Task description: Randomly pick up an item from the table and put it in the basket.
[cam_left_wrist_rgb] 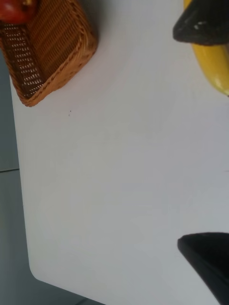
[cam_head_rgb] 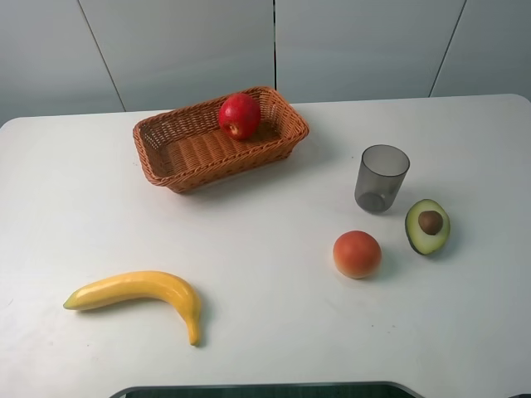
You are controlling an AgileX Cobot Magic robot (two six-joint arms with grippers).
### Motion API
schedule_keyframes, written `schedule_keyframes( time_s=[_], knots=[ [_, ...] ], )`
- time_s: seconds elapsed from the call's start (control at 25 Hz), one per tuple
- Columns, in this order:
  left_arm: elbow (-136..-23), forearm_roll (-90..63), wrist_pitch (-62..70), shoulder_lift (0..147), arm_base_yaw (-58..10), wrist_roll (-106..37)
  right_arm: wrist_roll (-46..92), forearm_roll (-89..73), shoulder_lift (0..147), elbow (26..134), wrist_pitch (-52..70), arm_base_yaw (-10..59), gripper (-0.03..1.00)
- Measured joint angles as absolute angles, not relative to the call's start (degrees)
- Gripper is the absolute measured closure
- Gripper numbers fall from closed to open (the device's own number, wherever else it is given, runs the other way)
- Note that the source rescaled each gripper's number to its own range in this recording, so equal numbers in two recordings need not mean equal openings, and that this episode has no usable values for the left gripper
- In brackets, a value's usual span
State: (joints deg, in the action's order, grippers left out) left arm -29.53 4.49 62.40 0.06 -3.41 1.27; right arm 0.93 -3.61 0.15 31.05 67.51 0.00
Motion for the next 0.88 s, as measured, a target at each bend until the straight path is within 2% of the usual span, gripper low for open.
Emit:
schedule_keyframes(
  time_s=[0.68, 0.88],
  knots=[
    [-29.5, 4.5, 62.4, 0.1, -3.4, 1.3, 1.7, -3.7, 0.0, 29.3, 63.0, -0.1, -0.03],
    [-29.5, 4.5, 62.4, 0.1, -3.4, 1.3, 2.3, -3.6, 0.0, 29.3, 63.0, -3.4, -0.03]
  ],
)
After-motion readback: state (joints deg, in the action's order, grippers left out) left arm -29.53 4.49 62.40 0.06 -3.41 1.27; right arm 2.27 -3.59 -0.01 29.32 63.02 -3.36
